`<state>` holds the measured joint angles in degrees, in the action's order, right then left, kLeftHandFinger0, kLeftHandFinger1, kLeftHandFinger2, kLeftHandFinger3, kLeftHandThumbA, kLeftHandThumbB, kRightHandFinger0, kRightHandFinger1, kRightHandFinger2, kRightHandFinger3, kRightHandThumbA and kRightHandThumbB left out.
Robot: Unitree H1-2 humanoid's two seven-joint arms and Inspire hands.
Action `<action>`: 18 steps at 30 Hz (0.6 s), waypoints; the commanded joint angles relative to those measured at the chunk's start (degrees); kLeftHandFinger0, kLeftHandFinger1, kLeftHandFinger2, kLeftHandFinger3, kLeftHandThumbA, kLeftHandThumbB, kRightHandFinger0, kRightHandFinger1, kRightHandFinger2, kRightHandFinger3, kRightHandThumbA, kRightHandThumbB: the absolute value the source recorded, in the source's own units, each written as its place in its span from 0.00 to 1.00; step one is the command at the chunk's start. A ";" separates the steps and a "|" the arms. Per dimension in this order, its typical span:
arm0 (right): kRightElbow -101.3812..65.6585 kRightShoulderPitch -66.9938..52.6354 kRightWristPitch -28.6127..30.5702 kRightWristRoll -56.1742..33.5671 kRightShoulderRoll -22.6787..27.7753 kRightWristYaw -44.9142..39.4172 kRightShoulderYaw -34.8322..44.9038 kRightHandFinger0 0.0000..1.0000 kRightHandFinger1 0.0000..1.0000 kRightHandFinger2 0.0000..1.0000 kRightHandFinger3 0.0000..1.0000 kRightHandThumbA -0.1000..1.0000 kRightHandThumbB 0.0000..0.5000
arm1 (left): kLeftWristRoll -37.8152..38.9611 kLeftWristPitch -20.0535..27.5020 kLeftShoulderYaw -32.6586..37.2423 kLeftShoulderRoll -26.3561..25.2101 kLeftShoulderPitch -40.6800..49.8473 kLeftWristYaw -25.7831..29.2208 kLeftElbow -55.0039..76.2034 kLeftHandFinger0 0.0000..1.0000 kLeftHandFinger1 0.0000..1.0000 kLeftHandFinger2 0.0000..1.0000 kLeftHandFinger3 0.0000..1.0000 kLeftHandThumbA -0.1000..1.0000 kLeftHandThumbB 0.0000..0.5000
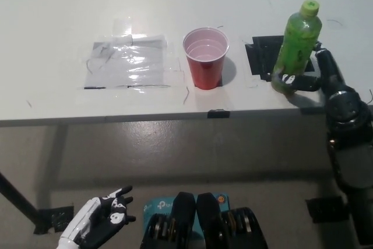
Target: The robot uses its right hand to pick up a bottle kept in the middle of the desk and tilt it into a cup kept next to it to pour water out
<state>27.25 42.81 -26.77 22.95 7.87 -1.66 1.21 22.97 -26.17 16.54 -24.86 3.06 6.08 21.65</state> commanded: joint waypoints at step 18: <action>2.60 10.78 3.18 -3.61 -3.11 7.86 0.08 1.00 1.00 1.00 1.00 0.80 1.00 | -5.52 -0.75 -2.00 2.54 -0.42 -8.47 0.01 0.67 0.92 1.00 1.00 1.00 0.48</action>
<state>32.20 49.72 -25.86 20.33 4.31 3.46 1.15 19.34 -26.08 15.27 -22.34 2.95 0.08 21.21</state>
